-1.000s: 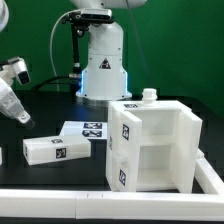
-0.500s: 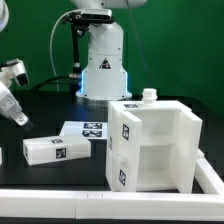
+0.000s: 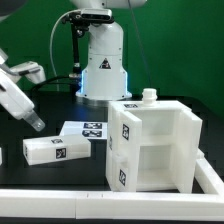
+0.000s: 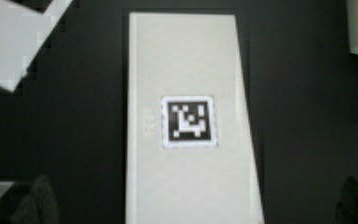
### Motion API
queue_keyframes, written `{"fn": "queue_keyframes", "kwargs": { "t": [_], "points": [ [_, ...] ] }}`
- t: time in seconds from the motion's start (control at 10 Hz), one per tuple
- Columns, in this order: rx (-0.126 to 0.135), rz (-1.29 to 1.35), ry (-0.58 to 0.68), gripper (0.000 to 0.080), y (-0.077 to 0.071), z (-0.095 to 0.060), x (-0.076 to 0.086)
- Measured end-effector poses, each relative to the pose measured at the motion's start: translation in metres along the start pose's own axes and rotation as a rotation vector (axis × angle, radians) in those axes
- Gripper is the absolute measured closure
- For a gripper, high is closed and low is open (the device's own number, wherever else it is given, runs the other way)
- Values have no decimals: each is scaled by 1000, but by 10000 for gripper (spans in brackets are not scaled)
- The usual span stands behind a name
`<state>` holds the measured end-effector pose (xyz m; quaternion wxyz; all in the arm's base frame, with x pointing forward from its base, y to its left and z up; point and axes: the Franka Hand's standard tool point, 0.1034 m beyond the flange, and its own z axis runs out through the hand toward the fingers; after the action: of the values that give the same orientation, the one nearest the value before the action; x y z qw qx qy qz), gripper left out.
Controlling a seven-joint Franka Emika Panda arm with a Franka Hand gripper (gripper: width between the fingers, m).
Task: Assemble cabinet
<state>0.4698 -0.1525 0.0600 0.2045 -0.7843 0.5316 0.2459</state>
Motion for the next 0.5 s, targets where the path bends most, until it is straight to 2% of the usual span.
{"fn": "queue_keyframes", "kwargs": {
  "t": [0.1,0.2,0.4,0.5],
  "points": [
    [-69,-8,2,3,0,1,-1],
    [-87,-19,4,3,-3,1,0],
    [-89,34,11,3,-5,2,-1],
    [-95,99,26,3,-10,3,-8]
  ]
}}
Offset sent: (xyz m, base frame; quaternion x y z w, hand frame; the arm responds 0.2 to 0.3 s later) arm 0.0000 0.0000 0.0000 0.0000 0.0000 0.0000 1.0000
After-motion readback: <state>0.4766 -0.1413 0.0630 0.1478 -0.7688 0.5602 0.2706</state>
